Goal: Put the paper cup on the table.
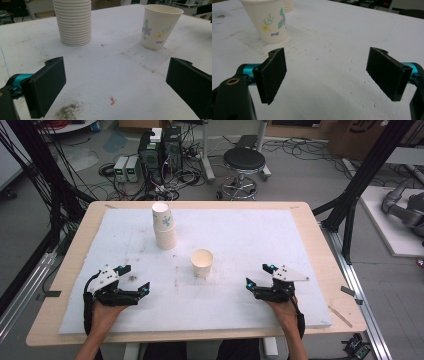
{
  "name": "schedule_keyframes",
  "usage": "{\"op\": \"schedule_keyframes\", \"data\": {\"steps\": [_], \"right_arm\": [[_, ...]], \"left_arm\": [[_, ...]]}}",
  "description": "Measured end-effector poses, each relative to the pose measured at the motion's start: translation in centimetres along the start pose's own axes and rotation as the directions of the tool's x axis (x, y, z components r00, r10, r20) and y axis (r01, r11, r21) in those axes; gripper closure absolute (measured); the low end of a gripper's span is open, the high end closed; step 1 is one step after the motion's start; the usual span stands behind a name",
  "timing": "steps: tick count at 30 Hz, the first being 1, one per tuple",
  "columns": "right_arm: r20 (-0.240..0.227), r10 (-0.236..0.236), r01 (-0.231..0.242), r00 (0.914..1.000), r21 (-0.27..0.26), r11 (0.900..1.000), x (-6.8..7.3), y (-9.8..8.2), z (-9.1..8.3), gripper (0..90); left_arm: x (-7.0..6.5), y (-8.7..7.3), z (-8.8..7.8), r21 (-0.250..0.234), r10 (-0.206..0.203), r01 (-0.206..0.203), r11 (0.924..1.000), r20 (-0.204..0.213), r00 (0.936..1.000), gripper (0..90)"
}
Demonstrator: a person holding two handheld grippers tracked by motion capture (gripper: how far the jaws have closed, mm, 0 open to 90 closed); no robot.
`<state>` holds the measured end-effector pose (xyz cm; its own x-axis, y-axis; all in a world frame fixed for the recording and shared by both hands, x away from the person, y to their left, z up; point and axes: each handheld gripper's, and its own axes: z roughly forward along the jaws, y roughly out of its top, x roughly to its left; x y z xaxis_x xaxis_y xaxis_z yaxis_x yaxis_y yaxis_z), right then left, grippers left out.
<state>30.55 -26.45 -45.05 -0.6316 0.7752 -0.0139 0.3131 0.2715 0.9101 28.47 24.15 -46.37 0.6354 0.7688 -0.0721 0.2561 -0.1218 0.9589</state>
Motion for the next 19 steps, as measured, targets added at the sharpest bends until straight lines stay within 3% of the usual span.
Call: {"op": "schedule_keyframes", "data": {"steps": [19], "right_arm": [[-0.018, -0.001, 0.001, 0.9998, 0.003, 1.0, -0.11, -0.02, 0.04, 16.8]], "left_arm": [[0.03, 0.01, 0.03, 0.002, -0.002, 0.002, 1.0, 0.008, 1.0, 2.8]]}}
